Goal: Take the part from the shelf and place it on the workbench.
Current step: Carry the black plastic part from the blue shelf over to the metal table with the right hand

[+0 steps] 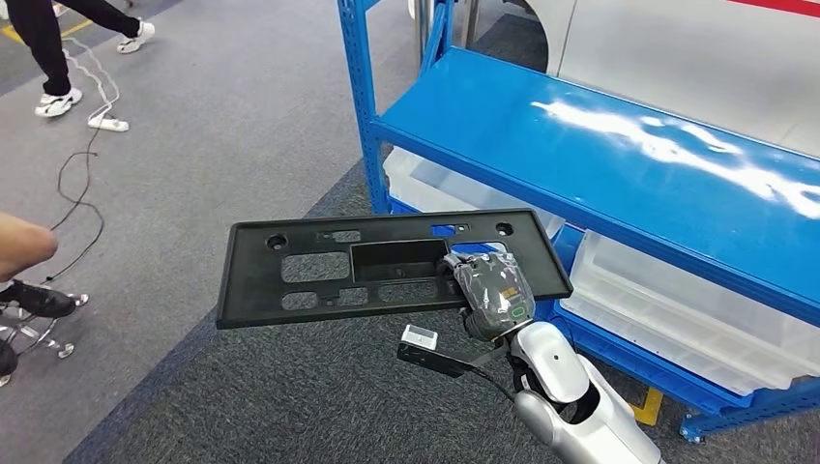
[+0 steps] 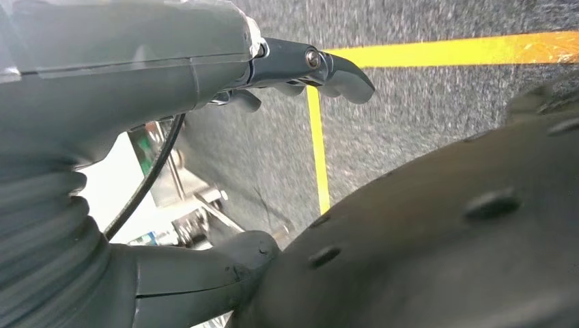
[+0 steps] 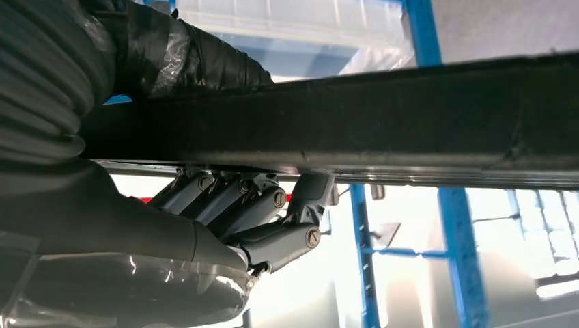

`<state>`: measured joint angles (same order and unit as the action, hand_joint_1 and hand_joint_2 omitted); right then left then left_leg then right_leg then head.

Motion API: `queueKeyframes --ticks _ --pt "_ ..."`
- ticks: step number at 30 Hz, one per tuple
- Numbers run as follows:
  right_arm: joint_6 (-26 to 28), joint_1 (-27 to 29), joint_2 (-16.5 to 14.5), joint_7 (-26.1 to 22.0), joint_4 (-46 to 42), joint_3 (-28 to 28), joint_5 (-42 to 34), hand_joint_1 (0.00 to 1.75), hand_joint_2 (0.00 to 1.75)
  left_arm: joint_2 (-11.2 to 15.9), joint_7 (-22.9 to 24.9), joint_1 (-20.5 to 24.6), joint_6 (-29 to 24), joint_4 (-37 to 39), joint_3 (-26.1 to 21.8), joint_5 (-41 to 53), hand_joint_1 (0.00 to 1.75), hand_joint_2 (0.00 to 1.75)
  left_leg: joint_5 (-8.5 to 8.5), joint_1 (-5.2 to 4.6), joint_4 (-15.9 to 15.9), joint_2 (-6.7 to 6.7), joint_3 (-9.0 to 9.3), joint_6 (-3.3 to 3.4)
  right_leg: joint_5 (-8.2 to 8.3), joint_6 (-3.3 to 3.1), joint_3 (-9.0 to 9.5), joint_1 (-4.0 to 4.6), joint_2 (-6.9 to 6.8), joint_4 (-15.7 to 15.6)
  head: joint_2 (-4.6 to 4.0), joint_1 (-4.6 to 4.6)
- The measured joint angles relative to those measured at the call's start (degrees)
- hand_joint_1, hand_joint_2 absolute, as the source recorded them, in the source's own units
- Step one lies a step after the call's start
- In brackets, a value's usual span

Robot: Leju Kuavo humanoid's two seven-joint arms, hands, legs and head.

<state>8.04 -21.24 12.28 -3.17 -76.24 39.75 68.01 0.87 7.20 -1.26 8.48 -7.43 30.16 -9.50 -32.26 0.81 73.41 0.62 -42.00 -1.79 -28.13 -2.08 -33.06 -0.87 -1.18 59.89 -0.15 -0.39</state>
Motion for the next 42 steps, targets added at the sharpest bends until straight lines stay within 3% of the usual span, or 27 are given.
queueKeyframes --ticks 1,2,3,5,7,9,11,13,15,16,17,18,20,22,24,25,27,29,31,32,33,35,37,39,40,42 --pt "-0.45 0.09 0.06 -0.16 -0.07 -0.08 0.37 1.75 1.75 0.02 -0.13 -0.02 0.09 0.00 0.00 -0.32 0.00 1.75 0.02 -0.02 0.96 -0.19 -0.25 0.01 -0.03 -0.05 -0.04 0.13 -0.83 0.03 0.00 0.00" --pt "-1.14 -0.09 -0.13 -0.19 -0.13 -0.07 0.76 1.75 1.75 0.05 -0.25 -0.03 0.18 0.00 -0.01 -0.64 0.00 1.75 1.06 -0.06 -0.35 -0.39 0.65 0.15 -0.06 -0.09 -0.06 0.26 -1.58 0.07 0.00 0.00" --pt "-2.04 -0.58 -0.66 -0.03 -0.20 0.07 1.17 1.75 1.75 0.10 -0.33 -0.02 0.27 0.00 -0.01 -0.91 0.00 1.75 2.82 -0.19 -3.76 -0.92 2.66 0.47 -0.09 -0.12 -0.04 0.39 -2.23 0.09 0.00 0.00" --pt "-3.77 -2.12 -2.33 0.70 -0.30 0.56 1.88 1.75 1.75 0.23 -0.19 0.09 0.48 0.00 0.00 -1.09 0.00 1.75 5.40 -0.86 -11.60 -3.48 7.00 1.51 -0.18 -0.06 0.04 0.73 -3.33 0.14 0.00 0.00" --pt "-4.91 -3.71 -3.99 1.60 -0.33 1.30 2.19 1.75 1.75 0.33 0.12 0.14 0.75 0.00 0.02 -1.08 0.00 1.75 5.95 -1.52 -14.98 -4.90 8.63 2.39 -0.24 0.23 0.05 0.98 -4.45 0.13 0.00 0.00" --pt "-5.47 -4.80 -5.14 2.24 -0.33 1.98 2.21 1.75 1.75 0.33 0.30 0.08 0.90 0.00 0.03 -1.03 0.00 1.75 6.50 -1.43 -15.55 -3.48 8.59 2.93 -0.36 0.73 0.21 1.05 -5.51 0.01 0.00 0.01" --pt "-5.53 -5.57 -5.76 2.72 -0.35 2.46 2.11 1.75 1.75 0.17 0.46 0.11 0.94 0.00 0.03 -0.81 0.00 1.75 7.26 -0.98 -16.44 -2.03 8.75 3.38 -1.52 1.31 -0.04 0.87 -3.68 1.19 0.00 0.03" --pt "-5.25 -6.04 -5.89 3.26 -0.37 2.81 1.96 1.75 1.75 0.00 0.64 0.35 0.95 0.00 0.05 -0.45 0.00 1.75 7.69 -0.74 -16.84 -0.76 8.73 3.64 -4.85 1.67 -2.32 0.57 -0.33 6.64 0.00 0.06" --pt "-5.00 -6.06 -5.87 3.81 -0.30 3.11 1.89 1.75 1.75 -0.03 0.73 0.46 0.94 0.00 0.15 -0.11 0.00 1.75 7.76 -0.69 -16.70 0.75 8.55 3.74 -7.75 1.88 -5.54 0.41 0.90 13.58 0.00 0.08" --pt "-4.92 -5.99 -5.86 4.02 -0.24 3.25 1.88 1.75 1.75 -0.04 0.73 0.43 0.94 0.00 0.22 0.05 0.00 1.75 7.75 -0.66 -16.54 1.54 8.48 3.72 -7.73 1.99 -6.30 0.31 1.01 15.05 0.00 0.08" --pt "-4.81 -5.96 -5.86 4.19 -0.22 3.37 1.90 1.75 1.75 -0.04 0.68 0.42 0.94 0.00 0.30 0.25 0.00 1.75 7.70 -0.58 -16.29 2.33 8.42 3.64 -6.54 2.11 -6.01 0.16 1.09 14.34 0.00 0.08" --pt "-4.63 -5.96 -5.86 4.35 -0.25 3.48 1.92 1.75 1.75 -0.04 0.55 0.44 0.94 0.00 0.42 0.44 0.00 1.75 7.57 -0.47 -15.91 3.13 8.35 3.45 -4.50 2.24 -4.73 -0.06 1.44 11.57 0.00 0.07" --pt "-4.15 -5.96 -5.87 4.64 -0.33 3.66 2.04 1.75 1.75 0.05 0.19 0.59 0.95 0.00 0.80 0.91 0.00 1.75 7.14 -0.26 -14.82 4.68 7.87 2.79 -1.40 2.52 -1.60 -0.59 3.93 4.79 0.00 0.08" --pt "-3.83 -5.89 -5.93 4.86 -0.43 3.82 2.15 1.75 1.75 0.30 -0.09 0.73 0.96 0.00 1.20 1.21 0.00 1.75 7.02 -0.15 -14.06 6.00 7.02 2.08 -0.83 2.49 -0.51 -0.76 5.85 1.92 0.00 0.06" --pt "-3.76 -5.84 -6.17 5.12 -0.54 3.94 2.21 1.75 1.75 0.56 -0.20 0.57 0.98 0.00 1.36 1.29 0.00 1.75 7.32 0.04 -14.05 7.20 6.40 1.48 -0.70 1.96 -0.71 -0.59 5.04 1.85 0.00 0.04" --pt "-3.76 -5.86 -6.36 5.25 -0.61 3.98 2.24 1.75 1.75 0.64 -0.21 0.43 0.99 0.00 1.39 1.30 0.00 1.75 7.22 0.07 -13.84 6.90 6.17 1.22 -0.58 1.58 -0.67 -0.57 4.35 1.72 0.00 0.04" --pt "-3.75 -5.95 -6.72 5.36 -0.78 4.01 2.24 1.75 1.75 0.79 -0.21 0.40 1.02 0.00 1.44 1.31 0.00 1.75 5.50 -0.05 -10.92 4.11 4.74 0.74 -0.40 0.85 -0.51 -0.61 2.81 1.37 0.00 -0.06" --pt "-3.74 -5.99 -6.88 5.39 -0.78 4.03 2.30 1.75 1.75 0.83 -0.32 0.55 1.01 0.00 1.50 1.34 0.00 1.75 2.10 -0.12 -4.03 0.76 1.54 0.36 -0.44 0.43 -0.43 -0.33 1.15 1.27 0.00 -0.16" --pt "-3.70 -6.09 -7.36 5.69 -0.35 4.05 2.64 1.75 1.75 0.91 -0.64 0.60 1.05 0.00 1.64 1.51 0.00 1.75 0.30 -0.10 1.52 -0.22 -1.13 0.30 -0.56 0.23 -0.45 -0.02 -0.62 1.27 0.00 -0.15" --pt "-3.64 -6.32 -7.93 5.96 0.08 4.07 2.91 1.75 1.75 0.93 -0.78 0.58 1.13 0.00 1.74 1.70 0.00 1.75 0.90 -0.13 1.50 -0.36 -1.06 0.44 -0.62 0.15 -0.44 0.13 -1.41 1.27 0.00 -0.15" --pt "-3.46 -6.73 -8.75 6.28 0.69 4.10 3.22 1.75 1.75 0.95 -0.85 0.57 1.23 0.00 1.93 2.05 0.00 1.75 2.46 -0.21 -0.87 -0.60 0.23 0.72 -0.69 0.10 -0.38 0.26 -2.11 1.27 0.00 -0.15" --pt "-2.72 -7.80 -10.59 6.92 2.06 4.15 3.74 1.75 1.75 0.97 -0.67 0.61 1.39 0.00 2.55 3.02 0.00 1.75 5.72 -0.79 -8.82 -2.64 4.52 1.68 -0.87 0.11 -0.17 0.56 -3.30 1.23 0.00 -0.15" --pt "-1.71 -8.63 -11.99 7.32 3.25 4.16 4.03 1.75 1.75 0.98 -0.35 0.72 1.59 0.00 3.35 3.96 0.00 1.75 6.77 -1.57 -13.61 -4.42 6.95 2.54 -1.02 0.39 -0.02 0.78 -4.42 1.11 0.00 -0.15" --pt "-1.19 -8.96 -12.94 7.45 4.01 4.17 4.10 1.75 1.75 1.02 -0.20 0.65 1.85 0.00 4.07 4.60 0.00 1.75 6.83 -1.90 -14.41 -3.67 7.08 2.97 -1.08 0.83 0.25 0.87 -5.72 0.80 0.00 -0.15" --pt "-1.17 -8.99 -13.30 7.54 4.20 4.18 4.13 1.75 1.75 1.05 -0.19 0.53 1.94 0.00 4.40 4.87 0.00 1.75 7.13 -1.71 -14.90 -2.98 7.26 3.12 -1.24 1.14 0.49 0.84 -5.51 0.80 0.00 -0.13" --pt "-1.21 -9.02 -13.66 7.71 4.23 4.19 4.18 1.75 1.75 1.08 -0.27 0.46 2.11 0.00 5.02 5.42 0.00 1.75 7.74 -1.24 -16.01 -1.69 7.81 3.50 -2.72 1.60 0.02 0.67 -2.76 2.58 0.00 -0.07"
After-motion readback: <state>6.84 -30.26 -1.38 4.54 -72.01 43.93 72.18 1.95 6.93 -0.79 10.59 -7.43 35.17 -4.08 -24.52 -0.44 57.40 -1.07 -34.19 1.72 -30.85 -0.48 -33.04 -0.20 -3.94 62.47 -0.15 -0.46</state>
